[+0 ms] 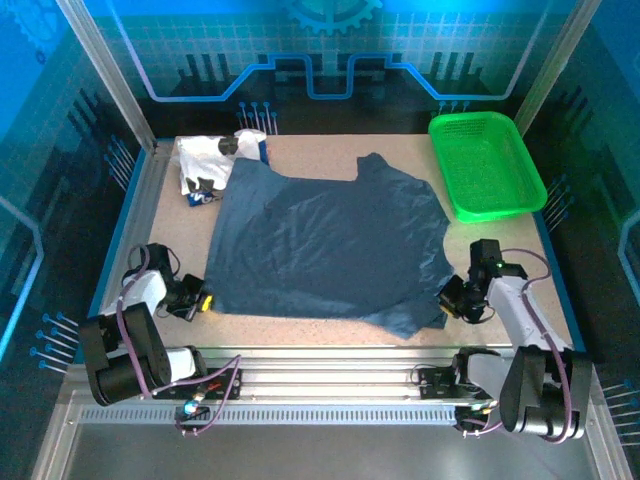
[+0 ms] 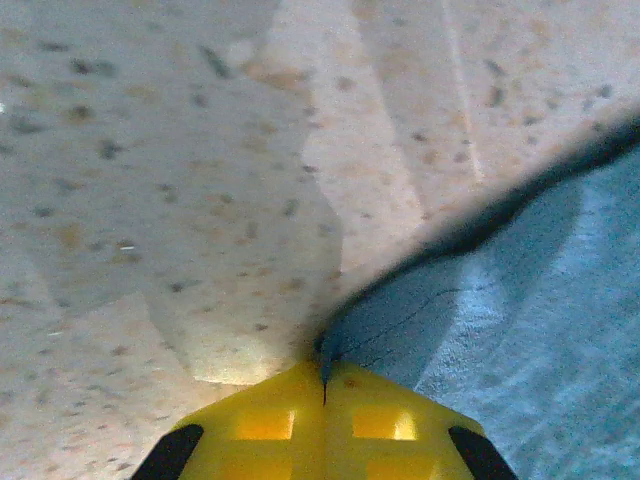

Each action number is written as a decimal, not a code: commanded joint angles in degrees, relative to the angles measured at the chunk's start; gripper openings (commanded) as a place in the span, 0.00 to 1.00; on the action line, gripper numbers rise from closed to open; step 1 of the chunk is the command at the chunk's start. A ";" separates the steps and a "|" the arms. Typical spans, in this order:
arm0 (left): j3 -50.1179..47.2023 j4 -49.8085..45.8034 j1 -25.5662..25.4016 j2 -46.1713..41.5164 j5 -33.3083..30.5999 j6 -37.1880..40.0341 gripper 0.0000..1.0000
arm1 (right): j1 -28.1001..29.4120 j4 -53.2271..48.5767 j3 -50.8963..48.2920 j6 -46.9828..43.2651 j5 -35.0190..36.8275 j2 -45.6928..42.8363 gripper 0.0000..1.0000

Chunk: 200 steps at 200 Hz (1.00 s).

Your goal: Fold and stack the t-shirts

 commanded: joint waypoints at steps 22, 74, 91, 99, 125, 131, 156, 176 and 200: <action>0.90 5.13 -1.62 -1.83 10.32 2.16 0.00 | -0.13 -7.12 3.44 0.19 -0.11 -5.14 0.00; 4.18 0.44 -1.52 -3.56 10.17 4.10 0.00 | 0.31 -8.49 6.25 0.08 -0.37 -5.71 0.00; 4.69 0.29 -1.60 -3.56 10.46 3.86 0.00 | 0.39 -8.40 6.52 0.03 -0.48 -5.18 0.00; 4.90 0.25 -1.53 -3.61 10.58 3.73 0.00 | 0.39 -8.18 6.53 0.11 -0.47 -5.13 0.00; 4.93 0.47 -1.52 -3.47 10.50 3.81 0.00 | 0.55 -7.70 5.62 -0.43 -0.93 -4.62 0.00; 4.79 0.56 -1.53 -3.47 10.52 3.76 0.00 | 0.54 -7.53 5.21 -0.37 -0.82 -4.61 0.00; 5.02 0.87 -1.54 -3.60 11.00 3.16 0.00 | 0.56 -6.69 4.82 0.51 -1.84 -5.13 0.00; 6.50 0.56 -1.54 -3.65 11.60 3.21 0.00 | 0.57 -7.21 5.89 0.08 -1.97 -4.63 0.00; 8.50 0.90 -1.59 -3.15 11.88 3.02 0.00 | 0.59 -6.85 7.24 -0.25 -1.05 -3.81 0.00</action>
